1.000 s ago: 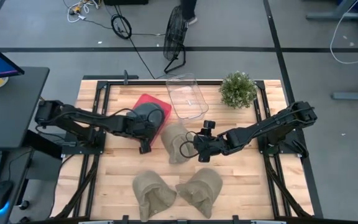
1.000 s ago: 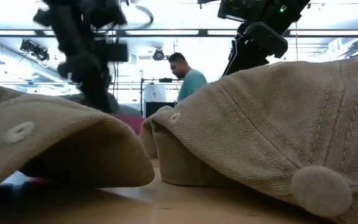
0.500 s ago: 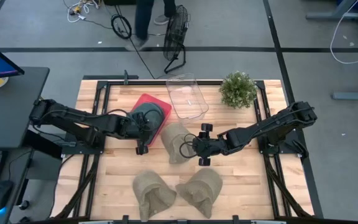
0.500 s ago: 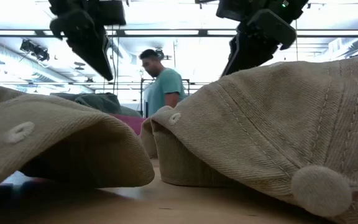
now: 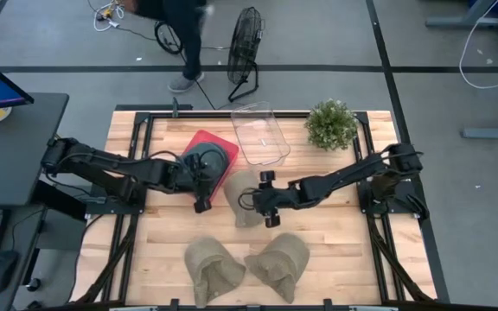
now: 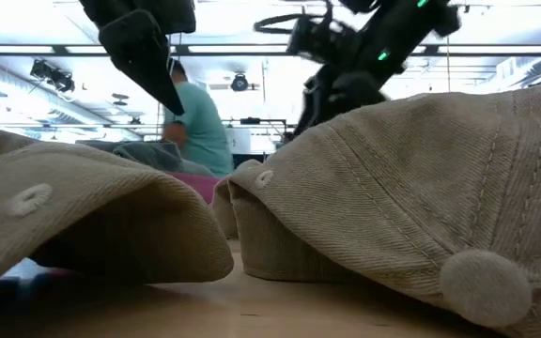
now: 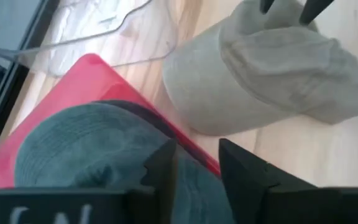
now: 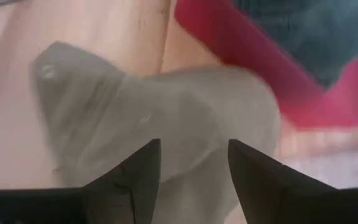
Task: Pick & Place hat
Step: Put the top brown cap into the transparent bin
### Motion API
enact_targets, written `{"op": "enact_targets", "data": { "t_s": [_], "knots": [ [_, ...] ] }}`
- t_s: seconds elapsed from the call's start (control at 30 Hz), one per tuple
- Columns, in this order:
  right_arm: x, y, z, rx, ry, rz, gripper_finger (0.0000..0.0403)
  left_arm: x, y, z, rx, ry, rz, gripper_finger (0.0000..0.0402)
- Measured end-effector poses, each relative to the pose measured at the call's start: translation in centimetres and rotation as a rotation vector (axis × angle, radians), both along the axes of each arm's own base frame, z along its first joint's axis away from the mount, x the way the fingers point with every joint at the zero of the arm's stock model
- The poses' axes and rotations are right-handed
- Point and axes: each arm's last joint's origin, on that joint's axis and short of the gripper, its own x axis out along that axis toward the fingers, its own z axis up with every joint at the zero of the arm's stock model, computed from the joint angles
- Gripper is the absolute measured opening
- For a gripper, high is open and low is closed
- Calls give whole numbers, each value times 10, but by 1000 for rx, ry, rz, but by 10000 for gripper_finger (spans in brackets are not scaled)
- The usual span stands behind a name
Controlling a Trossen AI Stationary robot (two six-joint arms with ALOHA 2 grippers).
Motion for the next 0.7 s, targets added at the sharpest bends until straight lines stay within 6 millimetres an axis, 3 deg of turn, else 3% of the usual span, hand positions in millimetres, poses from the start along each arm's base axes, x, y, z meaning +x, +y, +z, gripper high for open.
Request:
{"op": "enact_targets", "data": {
  "t_s": [0.3, 0.53, 0.7],
  "knots": [
    [20, -35, -25, -37, 8, 56, 192, 0, 0, 0, 1, -3, 0, 160],
    [20, -54, -34, 117, 51, 71, 190, 0, 0, 0, 1, 2, 1, 161],
    [21, -57, -38, 116, 56, 67, 136, 0, 0, 0, 0, 0, 2, 161]
  ]
}}
